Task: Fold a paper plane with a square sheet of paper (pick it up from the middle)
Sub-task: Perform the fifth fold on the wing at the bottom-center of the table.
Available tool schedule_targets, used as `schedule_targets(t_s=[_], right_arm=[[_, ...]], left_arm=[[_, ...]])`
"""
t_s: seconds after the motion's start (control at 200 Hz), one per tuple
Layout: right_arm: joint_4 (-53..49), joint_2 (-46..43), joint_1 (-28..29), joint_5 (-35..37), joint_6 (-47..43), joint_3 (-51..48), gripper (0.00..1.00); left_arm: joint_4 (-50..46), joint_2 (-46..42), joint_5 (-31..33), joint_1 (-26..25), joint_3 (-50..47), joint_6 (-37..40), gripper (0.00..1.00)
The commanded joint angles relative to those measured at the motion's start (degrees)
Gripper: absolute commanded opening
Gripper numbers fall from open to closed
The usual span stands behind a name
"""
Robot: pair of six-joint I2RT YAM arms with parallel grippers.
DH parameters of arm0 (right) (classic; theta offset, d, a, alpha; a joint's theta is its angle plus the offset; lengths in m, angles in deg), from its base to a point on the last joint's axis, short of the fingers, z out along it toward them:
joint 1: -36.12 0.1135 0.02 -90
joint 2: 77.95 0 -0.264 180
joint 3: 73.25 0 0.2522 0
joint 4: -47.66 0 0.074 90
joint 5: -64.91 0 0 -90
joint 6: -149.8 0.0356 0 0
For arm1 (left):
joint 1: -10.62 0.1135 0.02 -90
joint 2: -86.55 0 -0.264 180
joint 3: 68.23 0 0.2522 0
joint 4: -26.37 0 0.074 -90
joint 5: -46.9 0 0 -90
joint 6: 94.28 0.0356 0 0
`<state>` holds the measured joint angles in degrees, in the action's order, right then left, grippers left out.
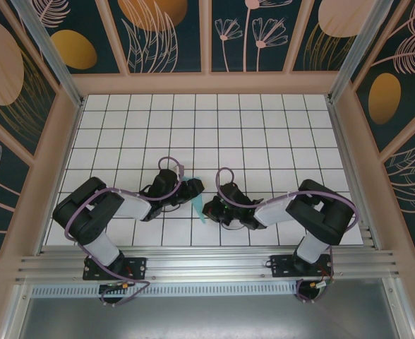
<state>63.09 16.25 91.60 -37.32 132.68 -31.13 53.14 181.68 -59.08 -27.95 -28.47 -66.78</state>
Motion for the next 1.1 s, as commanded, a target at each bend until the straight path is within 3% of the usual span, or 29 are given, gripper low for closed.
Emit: schedule_targets(t_s=[0.0, 0.175, 0.515, 0.671, 1.091], right_arm=[[-3.45, -3.25, 0.02, 1.33, -0.52, -0.58, 0.07], [-4.69, -6.19, 0.60, 1.06, -4.59, 3.16, 0.08], [5.74, 3.33, 0.68, -2.93, 0.23, 4.25, 0.07], [1.38, 6.33, 0.69, -4.01, 0.51, 5.07, 0.06], [-3.52, 1.25, 4.10, -4.17, 1.77, -1.11, 0.08]], left_arm=[[-7.88, 2.25, -0.72, -0.15, -2.01, -0.85, 0.53], [-8.19, 2.00, -0.67, -0.11, -1.92, -0.79, 0.53], [-8.49, 2.28, -0.50, -0.18, -1.75, -0.36, 0.53], [-8.44, 2.53, -0.84, -0.17, -1.55, -0.33, 0.53], [-10.01, 1.79, 1.48, -0.11, -2.09, -0.96, 0.50]])
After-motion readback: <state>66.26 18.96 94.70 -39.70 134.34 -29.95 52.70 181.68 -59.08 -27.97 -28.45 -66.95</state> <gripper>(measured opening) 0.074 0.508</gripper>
